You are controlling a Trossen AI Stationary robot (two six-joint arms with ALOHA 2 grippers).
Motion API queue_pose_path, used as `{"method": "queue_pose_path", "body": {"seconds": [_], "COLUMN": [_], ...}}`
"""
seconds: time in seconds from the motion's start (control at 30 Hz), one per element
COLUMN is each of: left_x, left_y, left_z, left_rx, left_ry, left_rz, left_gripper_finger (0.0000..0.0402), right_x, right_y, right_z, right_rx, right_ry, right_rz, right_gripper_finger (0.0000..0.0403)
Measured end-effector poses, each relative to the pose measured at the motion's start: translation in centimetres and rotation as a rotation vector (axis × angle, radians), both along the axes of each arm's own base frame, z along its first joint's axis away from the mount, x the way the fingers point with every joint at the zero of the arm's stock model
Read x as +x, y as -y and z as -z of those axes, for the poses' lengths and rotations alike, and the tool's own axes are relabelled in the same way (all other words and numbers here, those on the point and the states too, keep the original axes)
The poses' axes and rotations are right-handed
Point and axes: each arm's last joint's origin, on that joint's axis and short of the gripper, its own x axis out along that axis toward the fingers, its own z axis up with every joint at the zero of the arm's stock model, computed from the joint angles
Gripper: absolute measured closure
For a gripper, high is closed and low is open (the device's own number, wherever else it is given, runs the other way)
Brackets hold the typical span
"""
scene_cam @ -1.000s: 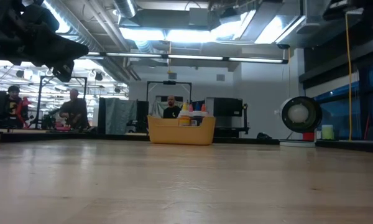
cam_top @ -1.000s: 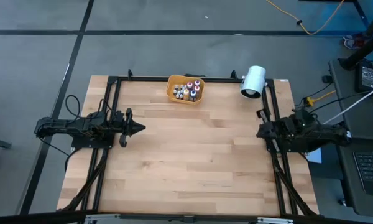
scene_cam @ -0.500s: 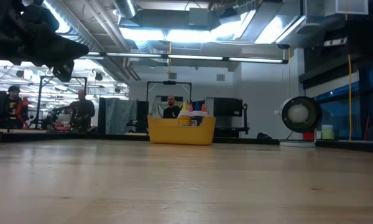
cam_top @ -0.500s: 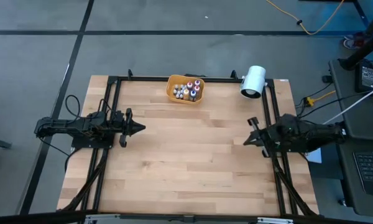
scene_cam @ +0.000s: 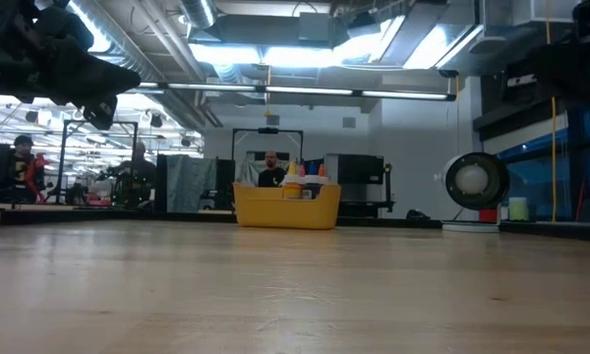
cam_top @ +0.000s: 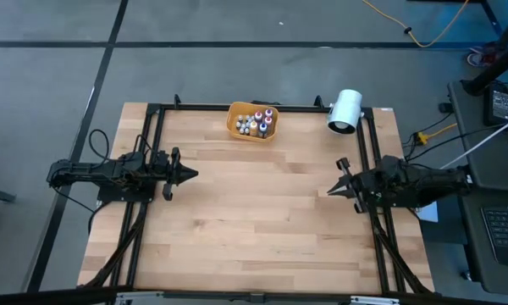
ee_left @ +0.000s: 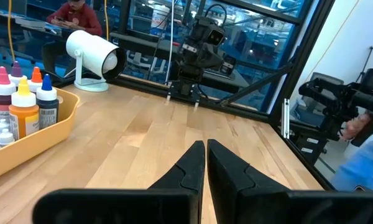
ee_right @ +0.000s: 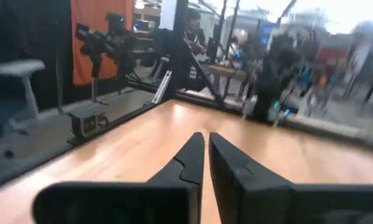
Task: Pick & Place food coloring
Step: Return to Home Position
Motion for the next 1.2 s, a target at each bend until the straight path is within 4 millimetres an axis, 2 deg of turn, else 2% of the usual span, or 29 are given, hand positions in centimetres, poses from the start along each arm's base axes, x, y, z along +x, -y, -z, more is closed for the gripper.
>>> {"method": "queue_pose_path", "body": {"seconds": [0.1, 0.4, 1.2], "left_x": [0.00, 0.00, 0.00], "left_y": [0.00, 0.00, 0.00], "left_z": [0.00, 0.00, 0.00], "left_rx": [0.000, 0.000, 0.000], "left_ry": [0.000, 0.000, 0.000], "left_rz": [0.000, 0.000, 0.000], "left_gripper_finger": [0.0386, 0.0386, 0.0387], "right_x": [0.13, 0.29, 0.29], "right_y": [0.00, 0.09, 0.09], "right_z": [0.15, 0.33, 0.34], "right_rx": [0.113, 0.178, 0.175], "right_ry": [-0.063, -0.106, -0.105], "right_rz": [-0.003, 0.030, 0.030], "right_gripper_finger": [0.0367, 0.0362, 0.0361]}}
